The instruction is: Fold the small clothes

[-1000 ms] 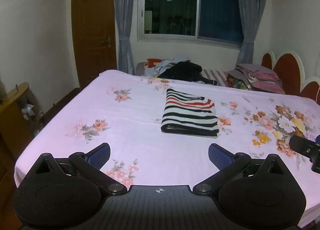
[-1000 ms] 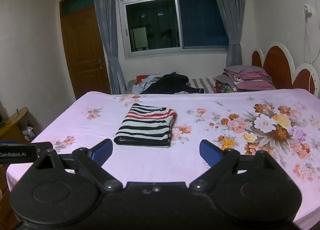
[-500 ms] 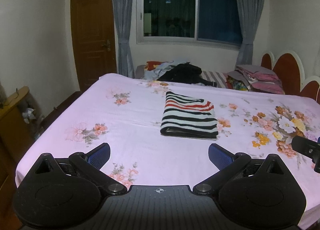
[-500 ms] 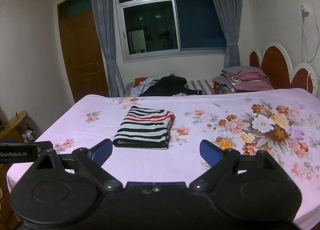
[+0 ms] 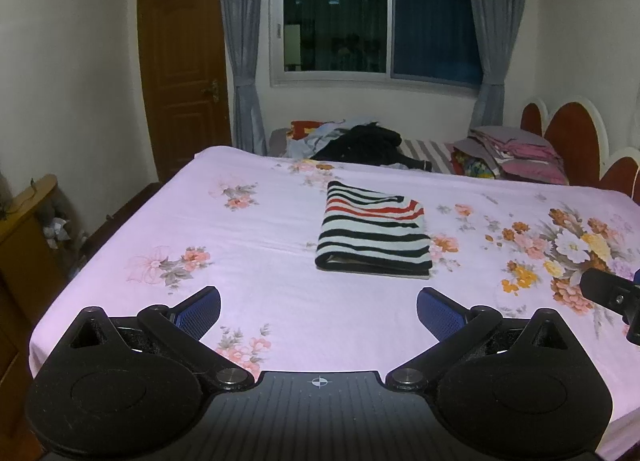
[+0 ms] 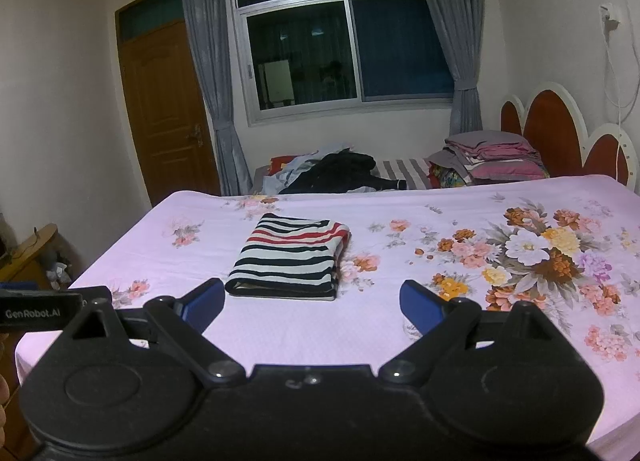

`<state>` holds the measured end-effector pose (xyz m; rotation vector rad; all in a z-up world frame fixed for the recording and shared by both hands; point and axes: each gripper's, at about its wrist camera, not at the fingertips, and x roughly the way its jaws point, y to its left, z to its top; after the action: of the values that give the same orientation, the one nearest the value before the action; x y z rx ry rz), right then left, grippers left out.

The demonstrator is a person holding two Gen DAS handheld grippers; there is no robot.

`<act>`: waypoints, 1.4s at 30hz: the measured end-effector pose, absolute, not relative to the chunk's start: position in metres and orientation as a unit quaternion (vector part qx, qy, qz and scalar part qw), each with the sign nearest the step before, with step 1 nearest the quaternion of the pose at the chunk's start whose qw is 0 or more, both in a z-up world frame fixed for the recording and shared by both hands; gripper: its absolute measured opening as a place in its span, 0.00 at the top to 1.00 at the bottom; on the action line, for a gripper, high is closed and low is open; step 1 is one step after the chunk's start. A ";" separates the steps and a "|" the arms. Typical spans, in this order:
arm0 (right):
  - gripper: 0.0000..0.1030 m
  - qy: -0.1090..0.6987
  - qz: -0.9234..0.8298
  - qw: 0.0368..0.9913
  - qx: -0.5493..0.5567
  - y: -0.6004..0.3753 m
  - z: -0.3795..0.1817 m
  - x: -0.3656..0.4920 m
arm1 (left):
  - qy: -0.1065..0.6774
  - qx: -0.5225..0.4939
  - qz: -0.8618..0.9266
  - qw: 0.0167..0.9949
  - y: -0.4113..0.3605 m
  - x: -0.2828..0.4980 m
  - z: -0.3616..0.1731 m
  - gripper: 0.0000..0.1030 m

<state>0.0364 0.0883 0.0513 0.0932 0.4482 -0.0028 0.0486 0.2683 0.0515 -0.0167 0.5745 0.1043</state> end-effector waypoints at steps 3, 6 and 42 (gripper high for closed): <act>0.08 0.224 -0.003 0.973 0.048 0.088 0.049 0.038 | 0.285 -0.007 0.051 0.957 0.266 0.050 0.051 0.00; 0.08 0.226 -0.005 0.973 0.051 0.087 0.049 0.040 | 0.288 -0.007 0.051 0.956 0.264 0.051 0.050 0.00; 0.08 0.226 -0.003 0.973 0.052 0.091 0.049 0.043 | 0.291 -0.007 0.049 0.955 0.264 0.052 0.049 0.00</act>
<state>0.0427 0.0907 0.0491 0.1058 0.4568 -0.0053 0.0521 0.2638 0.0493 -0.0147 0.5912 0.0997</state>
